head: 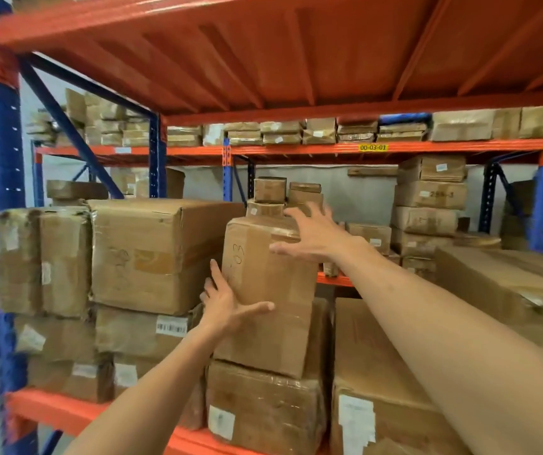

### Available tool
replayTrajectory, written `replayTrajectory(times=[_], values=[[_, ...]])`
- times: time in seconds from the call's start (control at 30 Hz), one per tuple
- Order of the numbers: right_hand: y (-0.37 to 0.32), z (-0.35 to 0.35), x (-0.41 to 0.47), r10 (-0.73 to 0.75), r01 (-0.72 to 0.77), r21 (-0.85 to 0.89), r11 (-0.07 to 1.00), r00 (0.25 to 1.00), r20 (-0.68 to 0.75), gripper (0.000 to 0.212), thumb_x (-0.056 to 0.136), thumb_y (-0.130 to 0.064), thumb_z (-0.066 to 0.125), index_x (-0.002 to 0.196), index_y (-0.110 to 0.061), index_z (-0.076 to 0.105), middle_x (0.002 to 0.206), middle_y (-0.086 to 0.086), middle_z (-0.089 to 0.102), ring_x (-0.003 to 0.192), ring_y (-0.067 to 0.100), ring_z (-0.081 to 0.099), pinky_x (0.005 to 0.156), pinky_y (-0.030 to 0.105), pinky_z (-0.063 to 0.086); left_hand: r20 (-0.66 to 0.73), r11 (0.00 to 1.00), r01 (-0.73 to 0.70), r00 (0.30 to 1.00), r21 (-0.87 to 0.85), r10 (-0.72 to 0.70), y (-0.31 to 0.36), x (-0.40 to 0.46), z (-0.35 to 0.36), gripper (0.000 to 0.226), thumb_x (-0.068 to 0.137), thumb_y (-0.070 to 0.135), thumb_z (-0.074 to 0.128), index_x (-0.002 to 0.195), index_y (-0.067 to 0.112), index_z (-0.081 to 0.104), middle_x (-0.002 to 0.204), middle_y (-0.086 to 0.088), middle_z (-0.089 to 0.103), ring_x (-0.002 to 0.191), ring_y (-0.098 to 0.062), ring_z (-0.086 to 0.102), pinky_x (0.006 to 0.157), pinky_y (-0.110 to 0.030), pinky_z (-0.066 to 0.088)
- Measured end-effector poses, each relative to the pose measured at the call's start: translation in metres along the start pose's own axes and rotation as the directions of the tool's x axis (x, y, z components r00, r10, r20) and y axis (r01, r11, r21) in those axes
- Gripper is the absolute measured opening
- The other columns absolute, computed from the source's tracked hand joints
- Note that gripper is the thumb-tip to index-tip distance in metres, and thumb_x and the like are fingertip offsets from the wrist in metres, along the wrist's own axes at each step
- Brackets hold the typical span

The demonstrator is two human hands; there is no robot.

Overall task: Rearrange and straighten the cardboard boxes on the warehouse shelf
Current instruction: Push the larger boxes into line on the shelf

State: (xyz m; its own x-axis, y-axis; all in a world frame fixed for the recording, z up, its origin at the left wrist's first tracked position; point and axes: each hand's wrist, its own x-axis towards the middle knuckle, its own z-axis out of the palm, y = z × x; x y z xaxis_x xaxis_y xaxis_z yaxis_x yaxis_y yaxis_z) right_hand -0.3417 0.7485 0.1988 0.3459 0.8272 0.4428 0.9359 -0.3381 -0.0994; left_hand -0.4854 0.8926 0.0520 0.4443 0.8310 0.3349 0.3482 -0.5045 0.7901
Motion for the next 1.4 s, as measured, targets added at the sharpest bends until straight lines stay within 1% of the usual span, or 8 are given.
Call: replayTrajectory(times=[0.43,0.67,0.83,0.93,1.1,1.2,1.3,1.4], values=[[0.068,0.028,-0.033,0.306,-0.236,0.401,0.885,0.944,-0.119,0.102,0.065,-0.082,0.072,0.152,-0.034,0.045,0.150,0.001,0.051,0.135,0.027,0.048,0.104,0.044,0.046,0.150,0.883,-0.466,0.870,-0.057,0.469,0.064,0.028,0.004,0.140,0.059,0.045,0.098,0.159,0.020,0.004,0.160,-0.013,0.030,0.146,-0.035,0.035,0.117,-0.060,0.034],[0.132,0.055,-0.125,0.602,-0.340,0.764,0.548,0.795,-0.077,0.086,0.062,-0.071,0.083,0.138,-0.038,0.060,0.130,-0.009,0.065,0.120,0.018,0.061,0.103,0.043,0.049,0.236,0.700,-0.686,0.726,0.198,0.646,0.117,0.007,0.071,0.129,0.059,0.054,0.094,0.159,0.031,0.016,0.153,-0.009,0.043,0.135,-0.034,0.046,0.107,-0.053,0.042],[0.166,0.121,-0.197,0.756,-0.361,0.911,0.200,0.648,0.091,0.104,0.046,-0.076,0.089,0.134,-0.027,0.064,0.120,-0.007,0.074,0.114,0.020,0.067,0.104,0.049,0.050,0.467,0.376,-0.865,0.497,0.331,0.731,0.140,-0.018,0.129,0.123,0.061,0.056,0.091,0.158,0.029,0.019,0.154,-0.006,0.042,0.135,-0.034,0.043,0.109,-0.047,0.037],[0.173,0.144,-0.217,0.778,-0.356,0.913,0.198,0.623,0.074,0.083,0.053,-0.077,0.084,0.122,-0.031,0.070,0.114,-0.012,0.076,0.112,0.016,0.068,0.104,0.050,0.050,0.543,0.231,-0.893,0.423,0.387,0.725,0.153,-0.033,0.154,0.124,0.060,0.053,0.092,0.157,0.024,0.021,0.150,-0.010,0.045,0.129,-0.038,0.048,0.107,-0.049,0.040],[0.170,0.093,-0.204,0.773,-0.706,0.616,0.350,0.589,0.235,0.064,0.082,-0.064,0.072,0.129,-0.023,0.061,0.130,-0.001,0.066,0.116,0.024,0.062,0.098,0.044,0.053,0.562,0.309,-0.926,0.377,0.216,0.736,0.151,-0.019,0.135,0.108,0.072,0.058,0.084,0.158,0.028,0.026,0.157,-0.005,0.043,0.136,-0.033,0.046,0.111,-0.048,0.041],[0.159,0.035,-0.193,0.777,-0.768,0.221,0.601,0.626,0.062,0.065,0.087,-0.058,0.071,0.134,-0.015,0.058,0.133,0.011,0.063,0.112,0.031,0.063,0.089,0.040,0.052,0.450,0.470,-0.872,0.479,0.139,0.754,0.146,0.008,0.107,0.092,0.081,0.077,0.063,0.157,0.035,0.033,0.158,-0.006,0.045,0.142,-0.030,0.044,0.117,-0.049,0.031],[0.149,-0.010,-0.172,0.571,-0.543,0.177,0.821,0.788,-0.230,0.080,0.084,-0.058,0.074,0.149,-0.023,0.045,0.148,0.008,0.054,0.134,0.031,0.051,0.105,0.048,0.044,0.196,0.808,-0.576,0.812,0.123,0.549,0.132,0.039,0.086,0.109,0.073,0.097,0.044,0.157,0.029,0.034,0.158,-0.015,0.043,0.143,-0.036,0.042,0.117,-0.059,0.033],[0.154,-0.024,-0.157,0.453,-0.453,-0.016,0.891,0.892,-0.011,0.105,0.075,-0.072,0.073,0.160,-0.034,0.025,0.167,0.010,0.022,0.153,0.034,0.018,0.118,0.057,0.023,0.292,0.983,-0.180,0.943,0.042,0.161,0.116,0.047,0.086,0.146,0.048,0.108,0.046,0.159,0.016,0.031,0.161,-0.017,0.040,0.142,-0.039,0.043,0.116,-0.055,0.037]])
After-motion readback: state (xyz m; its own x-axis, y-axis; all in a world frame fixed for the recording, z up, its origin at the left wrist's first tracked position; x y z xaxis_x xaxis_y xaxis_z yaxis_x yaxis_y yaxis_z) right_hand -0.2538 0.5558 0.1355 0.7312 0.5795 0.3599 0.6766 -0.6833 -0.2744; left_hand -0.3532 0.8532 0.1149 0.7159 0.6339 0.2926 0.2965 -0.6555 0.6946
